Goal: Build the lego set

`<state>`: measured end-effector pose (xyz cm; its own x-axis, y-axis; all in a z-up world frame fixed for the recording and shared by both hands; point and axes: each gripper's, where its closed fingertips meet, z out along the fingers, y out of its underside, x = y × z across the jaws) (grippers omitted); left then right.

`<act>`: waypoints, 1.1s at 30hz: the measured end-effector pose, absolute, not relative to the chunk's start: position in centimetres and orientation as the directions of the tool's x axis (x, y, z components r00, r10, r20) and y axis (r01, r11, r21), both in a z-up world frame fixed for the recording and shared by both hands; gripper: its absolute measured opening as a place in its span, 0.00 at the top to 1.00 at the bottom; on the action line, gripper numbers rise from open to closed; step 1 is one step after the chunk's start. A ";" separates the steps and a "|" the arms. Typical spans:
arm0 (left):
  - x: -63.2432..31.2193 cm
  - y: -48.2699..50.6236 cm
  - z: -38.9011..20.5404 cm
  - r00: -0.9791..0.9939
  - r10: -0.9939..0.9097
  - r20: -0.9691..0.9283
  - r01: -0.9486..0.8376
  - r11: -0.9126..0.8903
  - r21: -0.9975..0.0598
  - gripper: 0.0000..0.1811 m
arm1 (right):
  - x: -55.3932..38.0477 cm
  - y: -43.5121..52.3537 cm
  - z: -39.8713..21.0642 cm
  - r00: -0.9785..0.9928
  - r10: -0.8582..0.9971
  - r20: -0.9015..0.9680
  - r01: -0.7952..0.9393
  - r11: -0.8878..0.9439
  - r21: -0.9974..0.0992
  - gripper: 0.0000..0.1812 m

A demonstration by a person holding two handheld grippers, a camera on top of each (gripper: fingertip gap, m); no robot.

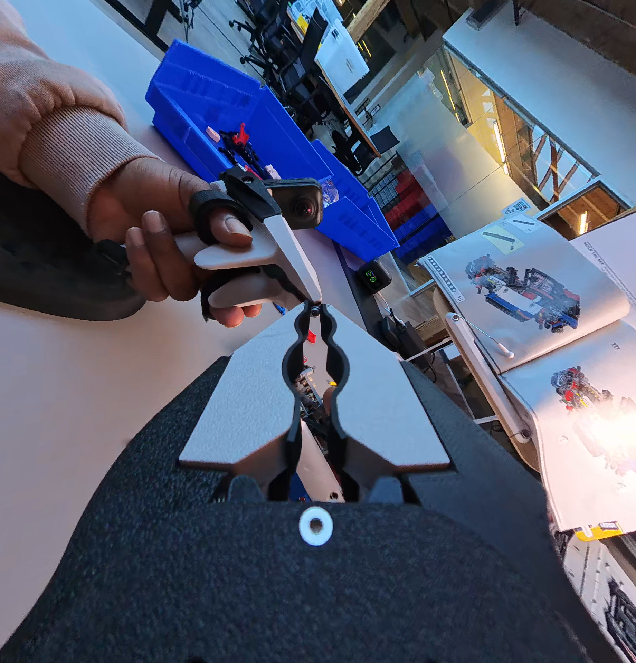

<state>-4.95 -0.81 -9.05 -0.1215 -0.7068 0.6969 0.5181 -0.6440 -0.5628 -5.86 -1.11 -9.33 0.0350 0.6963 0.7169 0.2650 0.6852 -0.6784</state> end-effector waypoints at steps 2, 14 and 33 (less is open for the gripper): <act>-4.9 -0.9 -9.0 -0.130 -0.701 0.701 0.522 -0.649 -0.553 0.99 | -5.8 -1.1 -9.3 0.019 0.712 0.702 0.271 0.672 -0.689 0.98; -1.7 -1.0 -16.9 0.443 -0.890 0.106 -0.203 -0.214 -0.955 0.89 | 3.0 1.5 -17.6 -0.223 0.964 0.147 0.762 0.267 -0.591 0.98; 0.5 -1.7 -24.6 0.324 -0.936 -0.133 -0.682 -0.134 -0.719 0.96 | 5.8 1.8 -24.3 -0.352 0.935 -0.037 0.912 0.333 -0.241 0.98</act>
<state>0.55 -1.66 -24.59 0.3243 -0.9365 -0.1334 -0.6817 -0.1336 -0.7194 5.79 1.76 -24.34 -0.3515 0.9355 -0.0366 0.9116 0.3331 -0.2408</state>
